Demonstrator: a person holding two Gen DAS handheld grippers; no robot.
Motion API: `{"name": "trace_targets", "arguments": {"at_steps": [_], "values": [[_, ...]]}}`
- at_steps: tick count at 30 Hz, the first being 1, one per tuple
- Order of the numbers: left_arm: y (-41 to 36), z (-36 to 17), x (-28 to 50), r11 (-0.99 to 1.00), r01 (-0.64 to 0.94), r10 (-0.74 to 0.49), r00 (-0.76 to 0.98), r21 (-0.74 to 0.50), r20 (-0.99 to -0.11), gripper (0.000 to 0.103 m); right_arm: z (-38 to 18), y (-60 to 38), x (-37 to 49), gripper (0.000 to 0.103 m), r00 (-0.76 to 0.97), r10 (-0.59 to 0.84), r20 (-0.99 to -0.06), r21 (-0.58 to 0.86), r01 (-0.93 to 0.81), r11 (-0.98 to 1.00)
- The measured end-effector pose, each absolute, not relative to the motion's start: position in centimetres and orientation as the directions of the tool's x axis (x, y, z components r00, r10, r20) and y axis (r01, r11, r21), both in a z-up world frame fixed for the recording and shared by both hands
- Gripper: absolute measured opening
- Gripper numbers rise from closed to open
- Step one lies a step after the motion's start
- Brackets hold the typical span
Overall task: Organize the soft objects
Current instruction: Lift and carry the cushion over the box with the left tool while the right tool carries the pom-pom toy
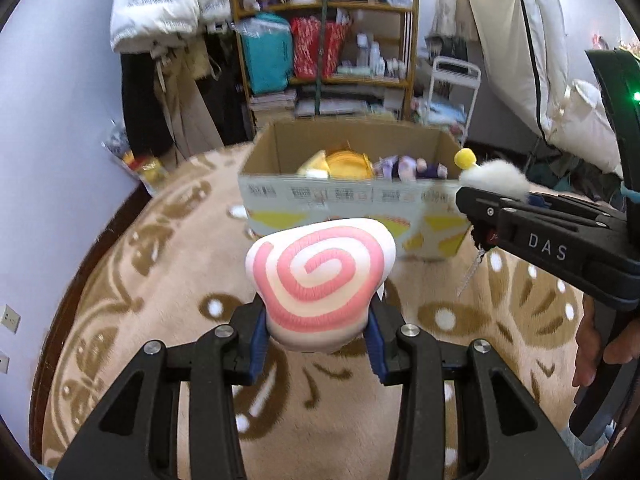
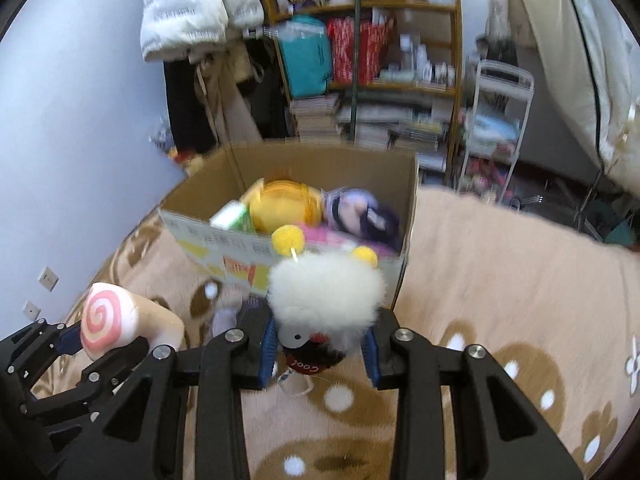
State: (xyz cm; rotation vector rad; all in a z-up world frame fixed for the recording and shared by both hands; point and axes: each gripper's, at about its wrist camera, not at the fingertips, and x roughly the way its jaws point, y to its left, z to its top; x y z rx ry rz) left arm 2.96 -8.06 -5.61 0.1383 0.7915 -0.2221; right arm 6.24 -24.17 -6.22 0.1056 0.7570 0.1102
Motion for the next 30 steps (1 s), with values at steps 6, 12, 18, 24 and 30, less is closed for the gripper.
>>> {"name": "trace_targets", "arguments": {"at_steps": [6,12,18,24,30], "values": [[-7.3,-3.2,3.4,0.972,0.234,-0.166,0.739,0.018,-0.653,0.04,-3.6,-23.6,5.7,0.037,0.787,0.126,-0.604,0.121,-0.065,0.99],[-6.4,-0.7,4.5,0.976,0.219,-0.169,0.794,0.016,-0.583,0.04,-2.0,-23.3,5.6,0.037,0.82,0.121,-0.56,0.116,-0.067,0.991],[-6.5,0.9,5.9,0.973,0.23,-0.176,0.816,0.03,-0.551,0.04,-0.3,-23.4,5.7,0.037,0.859,0.093,-0.503,0.091,-0.054,0.994],[-6.4,2.0,7.7,0.975,0.221,-0.172,0.831,0.03,-0.529,0.041,0.8,-23.9,6.3,0.037,0.883,0.072,-0.465,0.077,-0.041,0.996],[-6.6,2.7,9.4,0.975,0.218,-0.164,0.848,0.051,-0.503,0.041,2.0,-24.8,7.6,0.037,0.9,0.072,-0.43,0.079,-0.042,0.996]]}}
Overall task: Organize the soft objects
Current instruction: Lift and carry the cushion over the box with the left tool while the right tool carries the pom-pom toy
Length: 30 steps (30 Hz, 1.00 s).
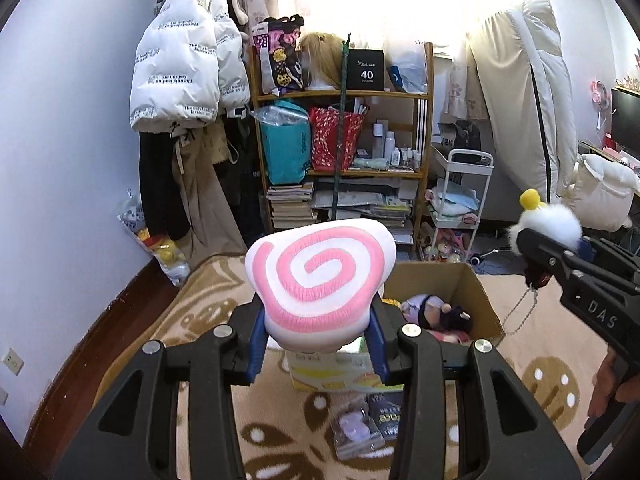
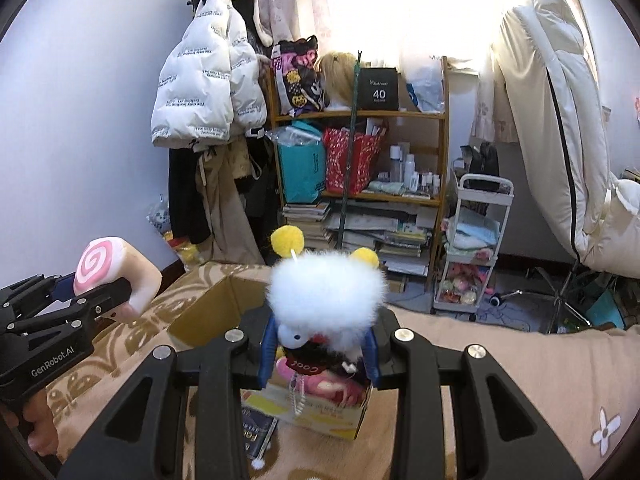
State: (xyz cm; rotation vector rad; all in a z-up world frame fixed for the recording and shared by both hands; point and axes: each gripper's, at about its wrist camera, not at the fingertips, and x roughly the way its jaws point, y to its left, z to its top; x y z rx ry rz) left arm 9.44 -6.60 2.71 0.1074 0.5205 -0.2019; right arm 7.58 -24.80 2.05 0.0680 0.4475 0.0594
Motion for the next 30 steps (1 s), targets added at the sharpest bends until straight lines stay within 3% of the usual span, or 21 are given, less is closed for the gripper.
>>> {"name": "trace_targets", "arguments": {"at_steps": [12,30], "values": [[-7.5,2.1,12.8,0.972,0.235,-0.188,0.837,0.028,-0.513,0.041,2.6,-24.4,8.7,0.037,0.922,0.086,-0.377,0.087,-0.057,0.995],[-8.7,-2.5,15.2,0.963,0.27,-0.208,0.779,0.018,-0.591,0.044,-3.9,-25.9,11.8,0.037,0.851,0.06,-0.521,0.109,-0.003,0.994]]}}
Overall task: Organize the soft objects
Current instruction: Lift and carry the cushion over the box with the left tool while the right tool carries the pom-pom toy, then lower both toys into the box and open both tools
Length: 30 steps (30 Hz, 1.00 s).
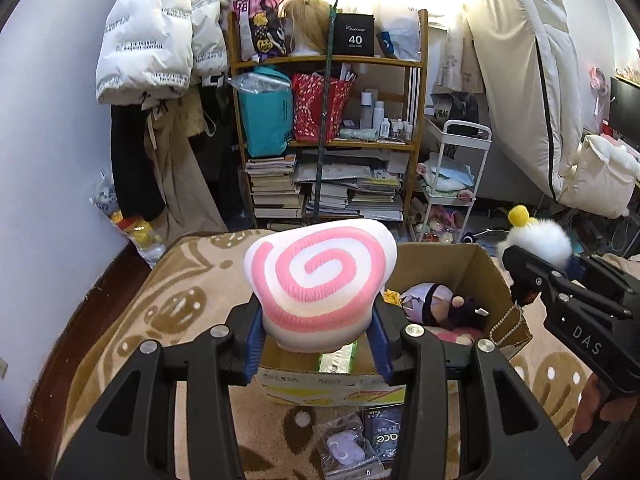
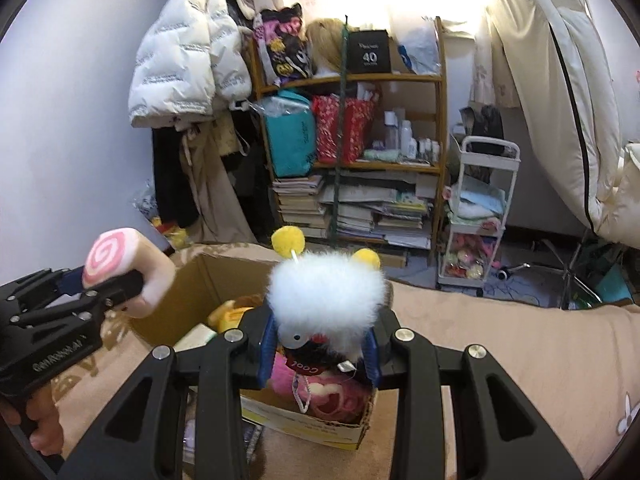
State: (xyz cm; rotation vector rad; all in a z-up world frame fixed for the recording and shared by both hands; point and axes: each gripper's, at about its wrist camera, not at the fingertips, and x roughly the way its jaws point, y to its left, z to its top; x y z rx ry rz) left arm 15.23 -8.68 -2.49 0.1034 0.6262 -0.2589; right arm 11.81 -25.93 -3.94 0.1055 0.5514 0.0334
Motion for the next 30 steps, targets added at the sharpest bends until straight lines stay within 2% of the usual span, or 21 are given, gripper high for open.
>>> {"name": "trace_targets", "arguments": {"at_steps": [11,25,30], "values": [[-8.7,-5.6,17.1,0.967,0.254,-0.186,0.726,0.007,-0.662,0.045,-6.4,-26.9,13.1,0.038,0.817,0.075,-0.572,0.139,0.006,0.99],[-8.9,-7.3,17.8,0.967,0.256,-0.176,0.683,0.007,-0.709,0.048,-8.5,-26.9,14.0,0.038,0.777,0.107,-0.62,0.188,0.015,0.982],[-9.0,-7.4,17.5,0.967,0.255,-0.165,0.687,0.022,-0.708,0.051,-8.8,-26.1,13.9,0.038,0.766,0.101,-0.635,0.15,-0.006,0.989]]}}
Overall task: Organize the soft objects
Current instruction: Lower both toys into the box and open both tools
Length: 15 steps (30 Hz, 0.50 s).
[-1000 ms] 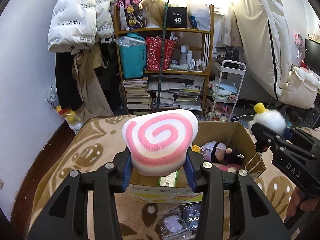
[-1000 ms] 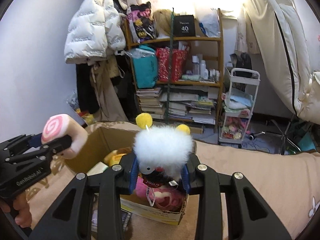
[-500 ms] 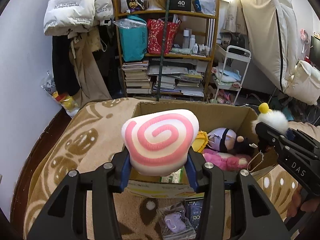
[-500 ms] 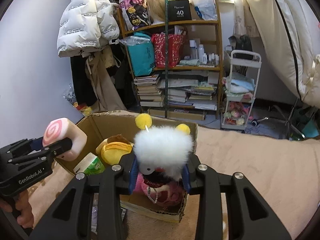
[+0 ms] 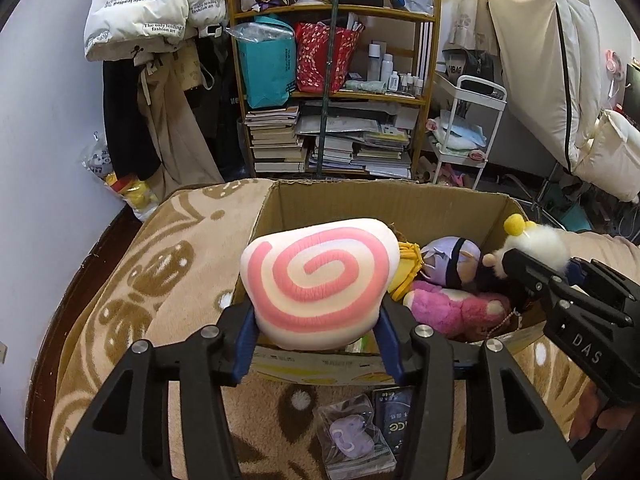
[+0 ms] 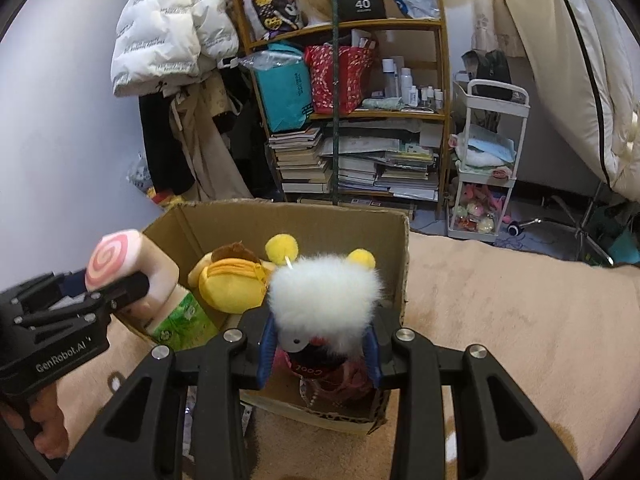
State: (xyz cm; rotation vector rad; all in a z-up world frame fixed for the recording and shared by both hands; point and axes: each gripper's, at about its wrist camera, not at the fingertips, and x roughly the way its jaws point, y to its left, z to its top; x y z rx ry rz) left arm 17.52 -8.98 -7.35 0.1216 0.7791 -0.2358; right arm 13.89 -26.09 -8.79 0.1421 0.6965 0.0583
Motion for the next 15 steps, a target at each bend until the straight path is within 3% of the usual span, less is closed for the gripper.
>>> {"name": "trace_targets", "arguments": {"at_steps": [8,15], "values": [[-8.98,-7.22,17.21,0.968,0.251,-0.162,0.69,0.023,-0.706,0.056,-8.92,-25.79,13.72,0.039,0.757,0.106,-0.644,0.143,-0.017,0.99],[-8.75,-7.0,16.82,0.967,0.254,-0.167,0.687,0.019,-0.707,0.058,-8.61,-25.59,13.45,0.047,0.758,0.108,-0.643,0.14,-0.022,0.99]]}}
